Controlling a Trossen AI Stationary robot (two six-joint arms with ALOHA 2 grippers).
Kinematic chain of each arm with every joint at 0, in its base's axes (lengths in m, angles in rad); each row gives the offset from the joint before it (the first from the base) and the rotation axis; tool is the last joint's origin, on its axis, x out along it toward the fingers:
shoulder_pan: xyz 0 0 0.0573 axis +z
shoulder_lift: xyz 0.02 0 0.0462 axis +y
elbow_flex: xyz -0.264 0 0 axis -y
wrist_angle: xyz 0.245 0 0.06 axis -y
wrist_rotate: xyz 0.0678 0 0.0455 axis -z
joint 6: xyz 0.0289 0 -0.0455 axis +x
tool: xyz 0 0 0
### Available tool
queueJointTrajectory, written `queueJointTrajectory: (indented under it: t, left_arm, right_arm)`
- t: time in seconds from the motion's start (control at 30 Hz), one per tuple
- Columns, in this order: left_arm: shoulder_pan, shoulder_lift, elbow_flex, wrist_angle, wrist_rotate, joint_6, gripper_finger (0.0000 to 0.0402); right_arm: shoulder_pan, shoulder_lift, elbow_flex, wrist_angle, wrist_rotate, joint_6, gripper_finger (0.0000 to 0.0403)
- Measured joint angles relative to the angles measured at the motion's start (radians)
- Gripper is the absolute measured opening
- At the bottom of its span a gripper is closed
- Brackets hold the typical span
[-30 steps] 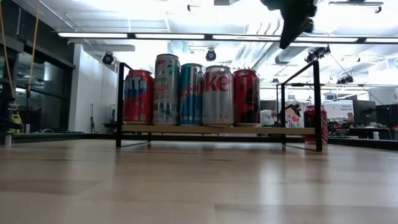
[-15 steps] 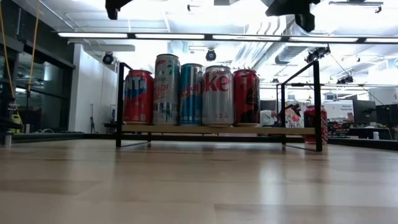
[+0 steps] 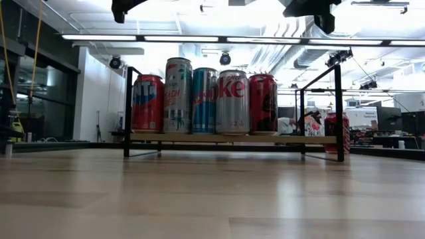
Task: Place canned beverage on shelf
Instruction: Put the top red-white soda can on the shelf aligned with the other red-white soda can
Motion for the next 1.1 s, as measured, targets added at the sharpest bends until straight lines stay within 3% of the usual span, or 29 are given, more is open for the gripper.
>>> queueJointTrajectory:
  t: [1.1]
  left_arm:
    - [0.0,0.0,0.0,-0.003,-0.031,0.027,0.0275]
  right_arm:
    - [0.0,0.0,0.0,0.0,0.0,0.026,0.0]
